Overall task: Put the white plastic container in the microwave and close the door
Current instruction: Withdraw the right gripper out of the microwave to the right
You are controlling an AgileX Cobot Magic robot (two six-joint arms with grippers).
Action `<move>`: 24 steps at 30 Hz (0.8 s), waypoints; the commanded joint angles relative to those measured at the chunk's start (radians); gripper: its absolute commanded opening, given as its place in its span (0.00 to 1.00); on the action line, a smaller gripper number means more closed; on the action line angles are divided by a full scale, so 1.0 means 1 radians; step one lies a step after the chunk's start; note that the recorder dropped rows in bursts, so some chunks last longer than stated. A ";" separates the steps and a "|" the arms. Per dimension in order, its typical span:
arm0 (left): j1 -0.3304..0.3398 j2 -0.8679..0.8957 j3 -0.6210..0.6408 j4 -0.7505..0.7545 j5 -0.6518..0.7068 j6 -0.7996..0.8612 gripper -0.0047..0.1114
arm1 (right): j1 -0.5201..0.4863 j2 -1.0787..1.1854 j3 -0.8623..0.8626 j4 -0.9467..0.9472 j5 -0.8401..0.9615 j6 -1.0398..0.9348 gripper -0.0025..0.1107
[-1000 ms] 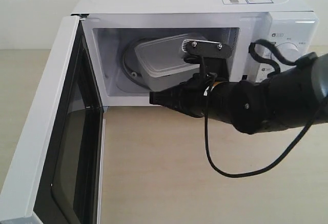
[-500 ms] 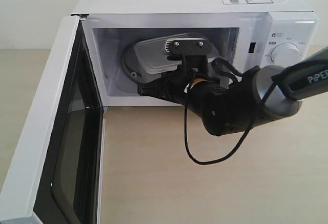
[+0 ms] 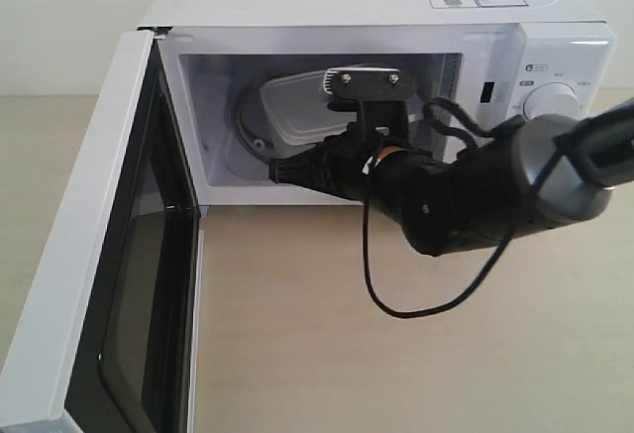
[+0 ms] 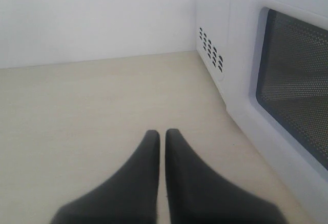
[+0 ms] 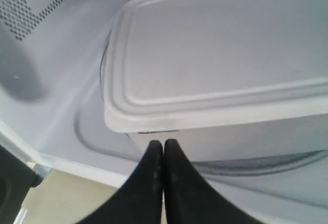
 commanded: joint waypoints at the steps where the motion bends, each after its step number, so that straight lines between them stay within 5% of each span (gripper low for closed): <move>1: 0.002 -0.003 0.003 -0.012 -0.008 0.000 0.08 | 0.005 -0.122 0.124 -0.003 -0.010 -0.011 0.02; 9: 0.002 -0.003 0.003 -0.012 -0.008 0.000 0.08 | 0.048 -0.530 0.680 0.024 -0.279 0.049 0.02; 14: 0.002 -0.003 0.003 -0.012 -0.008 0.000 0.08 | 0.045 -0.828 0.911 0.095 -0.294 0.023 0.02; 24: 0.002 -0.003 0.003 -0.012 -0.008 0.000 0.08 | 0.045 -1.276 0.955 0.693 -0.222 -0.544 0.02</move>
